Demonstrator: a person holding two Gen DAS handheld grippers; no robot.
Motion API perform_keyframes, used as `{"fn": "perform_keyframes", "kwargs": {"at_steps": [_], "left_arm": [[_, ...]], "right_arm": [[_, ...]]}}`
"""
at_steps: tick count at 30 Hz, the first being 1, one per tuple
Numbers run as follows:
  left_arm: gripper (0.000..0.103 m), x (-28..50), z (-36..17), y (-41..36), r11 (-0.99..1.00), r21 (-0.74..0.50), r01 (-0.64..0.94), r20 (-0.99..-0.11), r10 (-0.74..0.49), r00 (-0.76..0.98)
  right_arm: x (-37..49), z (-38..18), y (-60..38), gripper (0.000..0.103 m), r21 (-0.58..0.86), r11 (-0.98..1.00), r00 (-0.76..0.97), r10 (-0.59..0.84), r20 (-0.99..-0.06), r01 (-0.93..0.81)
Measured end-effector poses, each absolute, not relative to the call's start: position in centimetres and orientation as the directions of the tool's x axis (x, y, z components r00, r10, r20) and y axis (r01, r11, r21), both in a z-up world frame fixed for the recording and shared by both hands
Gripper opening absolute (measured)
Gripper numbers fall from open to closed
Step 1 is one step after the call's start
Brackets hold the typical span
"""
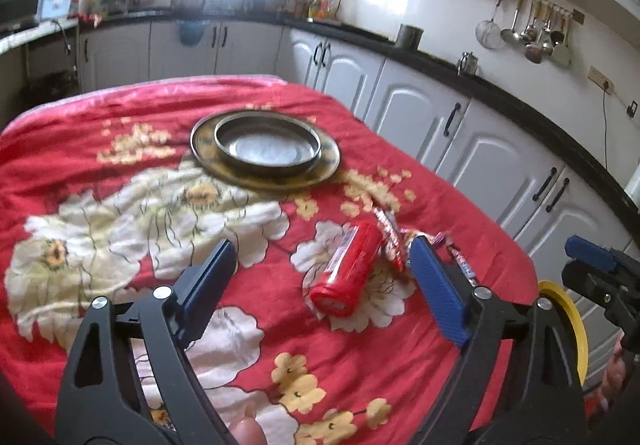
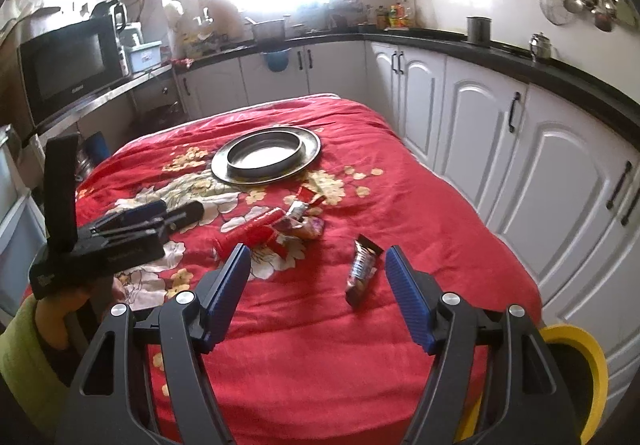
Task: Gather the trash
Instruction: 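Move both open tools back toward the red tube and remaining wrappers, then grasp the red tube with the left tool while the right tool grasps a small wrapper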
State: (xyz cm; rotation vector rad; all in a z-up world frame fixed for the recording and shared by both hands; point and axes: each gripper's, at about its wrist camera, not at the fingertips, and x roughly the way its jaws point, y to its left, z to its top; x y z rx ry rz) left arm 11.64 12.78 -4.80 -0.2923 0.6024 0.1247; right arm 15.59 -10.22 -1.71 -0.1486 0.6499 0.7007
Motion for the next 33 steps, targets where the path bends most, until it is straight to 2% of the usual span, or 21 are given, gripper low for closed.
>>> {"fn": "perform_keyframes", "kwargs": {"at_steps": [7, 12, 22, 27, 29, 33], "left_arm": [[0.068, 12.7, -7.1, 13.1, 0.950, -0.261, -0.169, -0.638, -0.038, 0.769], [0.061, 13.4, -8.1, 13.1, 0.949, -0.277, -0.150, -0.659, -0.074, 0.749], [0.053, 15.4, -9.8, 13.7, 0.934, -0.328, -0.139, -0.689, -0.135, 0.713], [0.053, 15.5, -10.0, 13.7, 0.932, -0.337, -0.134, -0.688, -0.146, 0.711], [0.051, 15.5, -10.0, 13.6, 0.933, -0.335, -0.127, -0.688, -0.150, 0.710], [0.050, 15.5, -10.1, 13.4, 0.934, -0.337, -0.119, -0.688, -0.158, 0.708]], "right_arm": [[17.4, -3.2, -6.8, 0.060, 0.065, 0.727, 0.532, 0.557, -0.638, -0.683], [18.9, -4.4, -5.1, 0.060, 0.074, 0.711, 0.499, 0.560, -0.662, -0.700], [21.5, -6.4, -2.8, 0.053, 0.086, 0.708, 0.460, 0.541, -0.704, -0.701], [22.3, -7.3, -2.2, 0.046, 0.087, 0.708, 0.448, 0.532, -0.719, -0.701], [22.5, -7.5, -2.0, 0.035, 0.085, 0.707, 0.445, 0.529, -0.722, -0.702], [22.5, -7.7, -2.3, 0.032, 0.087, 0.713, 0.449, 0.526, -0.722, -0.696]]}}
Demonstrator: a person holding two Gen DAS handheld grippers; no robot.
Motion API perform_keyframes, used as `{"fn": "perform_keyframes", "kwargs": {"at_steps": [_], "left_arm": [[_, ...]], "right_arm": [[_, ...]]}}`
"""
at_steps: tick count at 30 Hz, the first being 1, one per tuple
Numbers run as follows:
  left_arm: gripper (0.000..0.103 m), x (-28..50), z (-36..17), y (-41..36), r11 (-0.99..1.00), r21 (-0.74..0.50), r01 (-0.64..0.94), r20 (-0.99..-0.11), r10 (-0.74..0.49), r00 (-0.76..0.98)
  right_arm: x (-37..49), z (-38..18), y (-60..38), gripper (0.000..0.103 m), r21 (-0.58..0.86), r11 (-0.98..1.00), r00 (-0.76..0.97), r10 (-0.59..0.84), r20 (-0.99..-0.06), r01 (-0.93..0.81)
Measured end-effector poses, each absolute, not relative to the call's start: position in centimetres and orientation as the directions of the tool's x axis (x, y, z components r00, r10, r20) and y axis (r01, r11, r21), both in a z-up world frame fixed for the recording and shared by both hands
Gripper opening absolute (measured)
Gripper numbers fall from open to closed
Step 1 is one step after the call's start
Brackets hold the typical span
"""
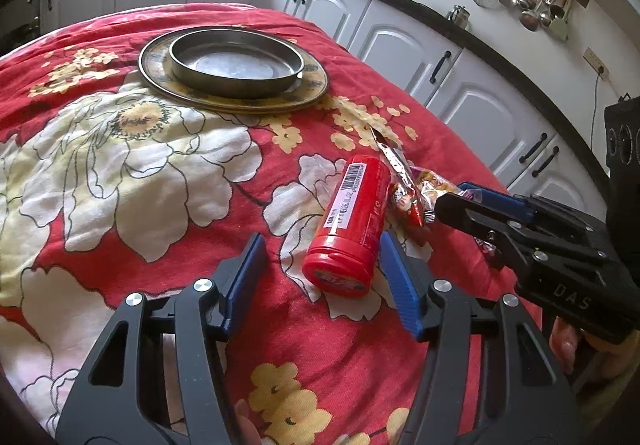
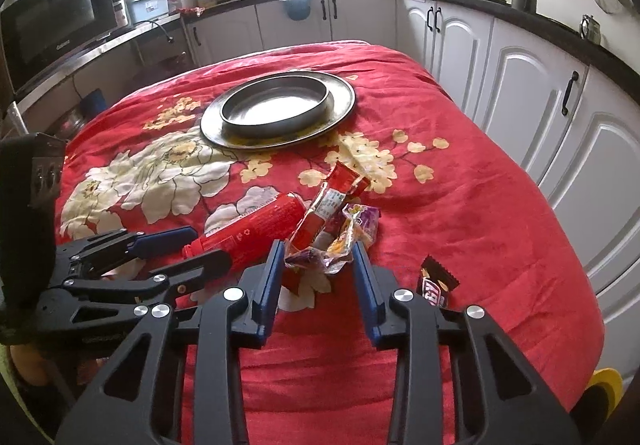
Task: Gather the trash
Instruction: 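Grasp the red tube with the left tool while the right tool grasps a small wrapper, then carry the red tube and small wrapper with both tools over the bin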
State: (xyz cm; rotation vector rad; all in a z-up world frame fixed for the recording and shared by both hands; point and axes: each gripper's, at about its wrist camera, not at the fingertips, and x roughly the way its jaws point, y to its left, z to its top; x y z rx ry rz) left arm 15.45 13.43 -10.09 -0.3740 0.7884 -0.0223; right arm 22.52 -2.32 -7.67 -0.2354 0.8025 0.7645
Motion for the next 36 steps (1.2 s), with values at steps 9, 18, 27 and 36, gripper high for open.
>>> {"fn": "perform_keyframes", "kwargs": {"at_steps": [9, 18, 27, 36], "left_arm": [[0.032, 15.7, -10.3, 13.2, 0.924, -0.373, -0.086, -0.680, -0.209, 0.703], [0.030, 15.0, -10.0, 12.9, 0.932, -0.349, -0.093, -0.674, -0.181, 0.716], [0.029, 13.4, -7.7, 13.5, 0.934, -0.329, -0.143, -0.643, -0.110, 0.758], [0.028, 11.7, -3.8, 12.1, 0.959, -0.250, -0.131, -0.581, -0.041, 0.813]], "right_arm": [[20.9, -6.9, -4.7, 0.028, 0.116, 0.722, 0.454, 0.542, -0.707, -0.682], [18.2, -6.5, -6.6, 0.021, 0.135, 0.717, 0.444, 0.557, -0.702, -0.684], [16.4, -4.7, -9.0, 0.021, 0.157, 0.719, 0.462, 0.581, -0.670, -0.677], [15.1, -2.6, -11.9, 0.021, 0.168, 0.730, 0.495, 0.595, -0.633, -0.663]]}}
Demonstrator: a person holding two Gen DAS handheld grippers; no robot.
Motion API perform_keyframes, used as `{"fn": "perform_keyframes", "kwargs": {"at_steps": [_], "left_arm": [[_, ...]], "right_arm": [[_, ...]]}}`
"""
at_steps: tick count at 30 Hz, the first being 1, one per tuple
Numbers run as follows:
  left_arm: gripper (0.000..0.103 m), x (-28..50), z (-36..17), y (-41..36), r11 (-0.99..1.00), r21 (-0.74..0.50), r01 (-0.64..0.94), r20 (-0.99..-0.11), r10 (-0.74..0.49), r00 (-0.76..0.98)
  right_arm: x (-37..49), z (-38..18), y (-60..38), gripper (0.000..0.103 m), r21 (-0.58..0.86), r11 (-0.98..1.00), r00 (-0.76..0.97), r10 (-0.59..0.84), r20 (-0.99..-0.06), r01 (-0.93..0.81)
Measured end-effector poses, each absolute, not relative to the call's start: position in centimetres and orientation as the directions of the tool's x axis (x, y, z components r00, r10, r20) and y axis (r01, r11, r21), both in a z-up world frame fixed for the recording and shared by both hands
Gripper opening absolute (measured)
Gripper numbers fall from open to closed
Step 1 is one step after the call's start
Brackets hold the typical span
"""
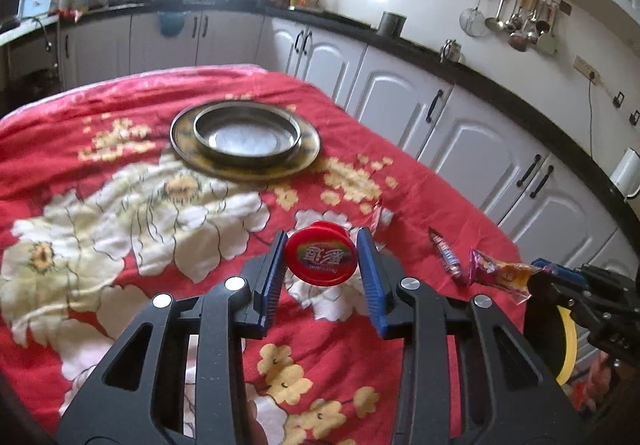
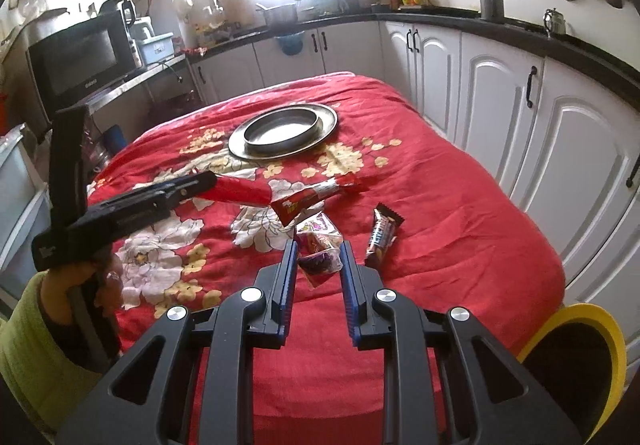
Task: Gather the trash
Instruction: 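Carry the red tube and small wrapper with both tools over the bin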
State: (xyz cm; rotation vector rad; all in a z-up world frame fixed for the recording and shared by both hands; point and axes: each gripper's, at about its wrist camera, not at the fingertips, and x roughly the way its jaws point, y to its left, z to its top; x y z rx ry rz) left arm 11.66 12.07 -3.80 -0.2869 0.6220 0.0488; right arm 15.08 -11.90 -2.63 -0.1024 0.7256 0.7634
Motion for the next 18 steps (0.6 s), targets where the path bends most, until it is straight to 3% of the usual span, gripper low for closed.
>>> {"fn": "perform_keyframes", "kwargs": {"at_steps": [9, 18], "left_arm": [[0.028, 10.0, 0.0, 9.6, 0.966, -0.254, -0.049, -0.506, -0.090, 0.858], [0.028, 9.8, 0.6, 5.3, 0.969, -0.238, 0.063, -0.499, -0.177, 0.848]], "right_arm": [[14.2, -1.0, -15.5, 0.021, 0.175, 0.760, 0.541, 0.584, -0.604, -0.626], [13.4, -0.2, -18.9, 0.021, 0.175, 0.798, 0.590, 0.555, -0.586, -0.577]]}}
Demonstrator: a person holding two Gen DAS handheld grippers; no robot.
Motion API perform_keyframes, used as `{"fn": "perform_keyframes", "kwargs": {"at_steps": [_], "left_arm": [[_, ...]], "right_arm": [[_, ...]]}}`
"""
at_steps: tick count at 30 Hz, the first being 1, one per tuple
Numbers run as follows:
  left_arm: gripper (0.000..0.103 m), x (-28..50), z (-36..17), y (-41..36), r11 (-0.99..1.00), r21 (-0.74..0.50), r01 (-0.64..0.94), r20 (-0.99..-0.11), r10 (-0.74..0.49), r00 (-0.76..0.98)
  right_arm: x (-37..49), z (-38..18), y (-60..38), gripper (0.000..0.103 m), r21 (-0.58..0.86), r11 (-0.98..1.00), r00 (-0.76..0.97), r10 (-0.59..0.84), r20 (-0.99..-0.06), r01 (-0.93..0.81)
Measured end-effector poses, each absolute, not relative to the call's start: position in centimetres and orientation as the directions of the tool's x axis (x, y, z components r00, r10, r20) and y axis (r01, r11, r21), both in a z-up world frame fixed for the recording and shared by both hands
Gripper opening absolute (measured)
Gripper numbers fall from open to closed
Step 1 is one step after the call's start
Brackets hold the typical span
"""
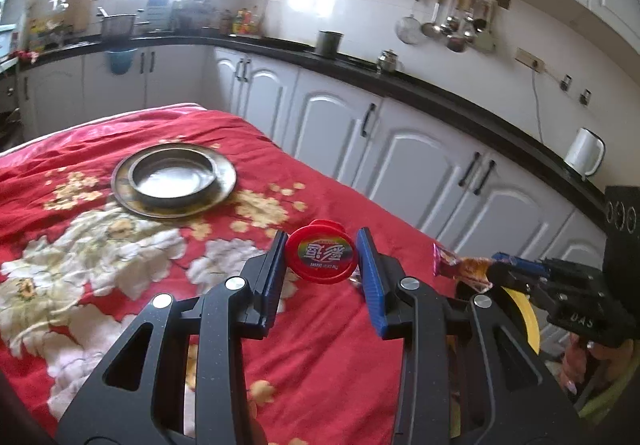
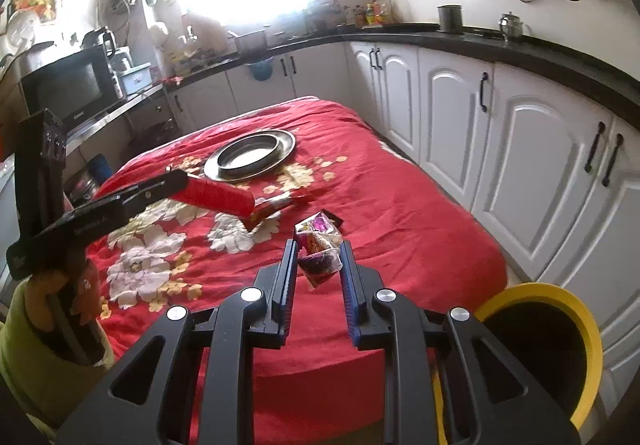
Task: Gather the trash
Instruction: 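Carry the red tube and small wrapper with both tools over the bin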
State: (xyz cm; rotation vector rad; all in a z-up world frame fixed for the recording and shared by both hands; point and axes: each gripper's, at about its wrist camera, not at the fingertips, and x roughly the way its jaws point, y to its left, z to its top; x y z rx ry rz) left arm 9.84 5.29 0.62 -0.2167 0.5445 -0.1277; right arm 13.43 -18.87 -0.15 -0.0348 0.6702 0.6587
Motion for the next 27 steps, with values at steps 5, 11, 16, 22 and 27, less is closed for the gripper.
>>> {"fn": "perform_keyframes", "kwargs": {"at_steps": [5, 11, 16, 22, 27], "left_arm": [[0.028, 10.0, 0.2, 3.3, 0.966, -0.233, 0.109, -0.511, -0.217, 0.832], [0.028, 10.3, -0.3, 1.5, 0.961, -0.227, 0.157, -0.521, -0.256, 0.814], [0.028, 10.6, -0.7, -0.8, 0.953, -0.217, 0.210, -0.531, -0.296, 0.794], [0.028, 10.8, -0.9, -4.0, 0.940, -0.202, 0.276, -0.537, -0.342, 0.771], [0.028, 11.2, -1.6, -7.2, 0.921, -0.184, 0.344, -0.547, -0.387, 0.743]], "right_arm": [[13.2, -0.1, -20.7, 0.021, 0.191, 0.815, 0.605, 0.543, -0.583, -0.547], [13.0, -0.2, -22.8, 0.021, 0.199, 0.839, 0.624, 0.515, -0.587, -0.506], [12.8, -0.4, -24.8, 0.021, 0.200, 0.862, 0.646, 0.485, -0.590, -0.465], [12.9, -0.9, -27.5, 0.021, 0.197, 0.894, 0.673, 0.435, -0.598, -0.403], [12.7, -1.5, -30.2, 0.021, 0.193, 0.919, 0.692, 0.387, -0.609, -0.344]]}}
